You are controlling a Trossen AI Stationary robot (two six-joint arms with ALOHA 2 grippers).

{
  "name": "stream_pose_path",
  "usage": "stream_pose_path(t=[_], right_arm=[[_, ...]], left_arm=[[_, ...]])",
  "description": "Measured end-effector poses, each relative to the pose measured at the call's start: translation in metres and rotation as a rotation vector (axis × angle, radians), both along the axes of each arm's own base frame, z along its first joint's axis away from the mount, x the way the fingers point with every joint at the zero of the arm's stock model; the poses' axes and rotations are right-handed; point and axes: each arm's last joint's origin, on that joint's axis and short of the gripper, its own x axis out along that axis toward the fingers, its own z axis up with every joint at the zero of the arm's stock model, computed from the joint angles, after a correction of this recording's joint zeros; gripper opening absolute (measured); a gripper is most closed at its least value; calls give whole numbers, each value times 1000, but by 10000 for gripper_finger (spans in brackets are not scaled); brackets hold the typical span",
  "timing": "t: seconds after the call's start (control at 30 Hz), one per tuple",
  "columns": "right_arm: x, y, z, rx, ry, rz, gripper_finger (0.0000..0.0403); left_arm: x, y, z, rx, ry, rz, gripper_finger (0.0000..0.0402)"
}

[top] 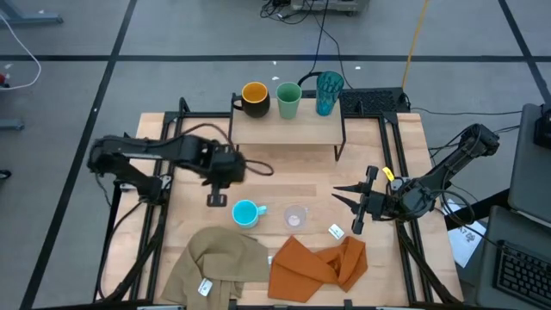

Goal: Stack small to large cups/mugs on shelf
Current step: Put the orange cup on the shelf

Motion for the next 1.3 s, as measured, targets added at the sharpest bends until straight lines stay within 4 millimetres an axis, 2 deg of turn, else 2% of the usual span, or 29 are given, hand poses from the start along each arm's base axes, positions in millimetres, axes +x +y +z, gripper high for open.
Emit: stream_pose_path(t=[0.27,0.47,0.63,0.77,0.93,1.0,1.17,1.3], right_arm=[[0,0,-2,-11,14,-1,70],[-3,-2,-5,-48,56,-26,70],[-21,-9,2,-81,54,-181,70],[-38,-10,12,-62,18,-148,70],[-49,-12,19,-10,-19,-102,70],[-49,-11,19,-3,-22,-97,70],[-45,-14,18,11,-23,-124,70],[-36,-19,17,69,-40,-24,82]], left_arm=[[46,29,33,73,-17,-65,0],[66,43,57,99,-74,-103,0],[80,50,63,115,-88,-142,0],[92,58,59,129,-85,-179,1],[96,68,51,114,-39,-150,1],[93,68,54,110,-48,-149,1],[86,60,64,116,-85,-180,1],[85,49,67,107,-92,-194,1]])
